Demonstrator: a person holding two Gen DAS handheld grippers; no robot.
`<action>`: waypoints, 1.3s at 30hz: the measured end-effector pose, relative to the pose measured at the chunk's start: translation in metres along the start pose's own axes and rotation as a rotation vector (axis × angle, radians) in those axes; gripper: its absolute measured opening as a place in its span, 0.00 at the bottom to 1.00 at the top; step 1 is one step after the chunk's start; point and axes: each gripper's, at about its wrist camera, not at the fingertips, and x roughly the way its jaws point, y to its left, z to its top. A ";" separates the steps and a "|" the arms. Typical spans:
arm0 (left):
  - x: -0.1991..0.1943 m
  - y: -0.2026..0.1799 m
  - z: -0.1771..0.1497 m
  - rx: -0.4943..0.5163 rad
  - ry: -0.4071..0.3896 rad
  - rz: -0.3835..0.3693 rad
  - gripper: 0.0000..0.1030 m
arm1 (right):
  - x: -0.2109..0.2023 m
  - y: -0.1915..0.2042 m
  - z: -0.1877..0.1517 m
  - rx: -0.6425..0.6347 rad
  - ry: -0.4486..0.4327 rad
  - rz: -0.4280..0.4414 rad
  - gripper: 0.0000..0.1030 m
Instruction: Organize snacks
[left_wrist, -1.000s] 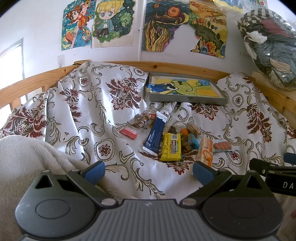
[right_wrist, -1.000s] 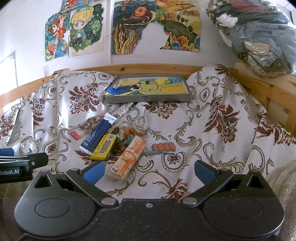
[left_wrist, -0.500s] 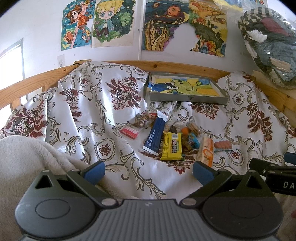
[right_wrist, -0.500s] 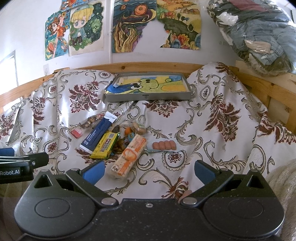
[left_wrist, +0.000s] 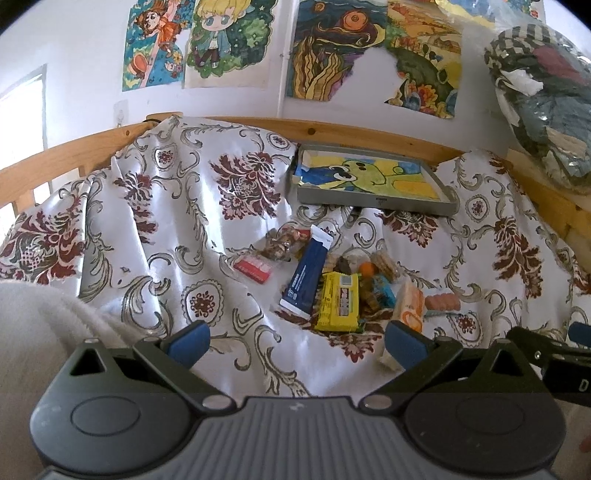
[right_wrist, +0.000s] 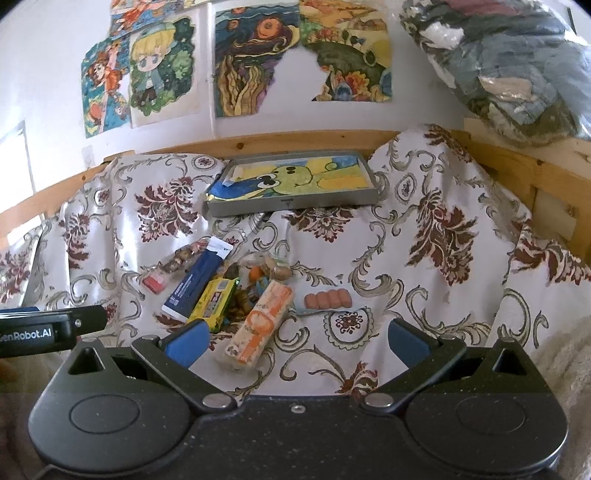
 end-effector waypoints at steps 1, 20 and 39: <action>0.001 0.000 0.003 0.001 0.000 -0.002 1.00 | 0.001 -0.001 0.001 0.007 0.004 0.001 0.99; 0.060 -0.023 0.033 0.070 0.088 -0.071 1.00 | 0.038 -0.018 0.038 -0.075 0.056 0.088 0.99; 0.111 -0.056 0.028 0.135 0.179 -0.157 1.00 | 0.115 -0.055 0.092 -0.173 0.100 0.208 0.99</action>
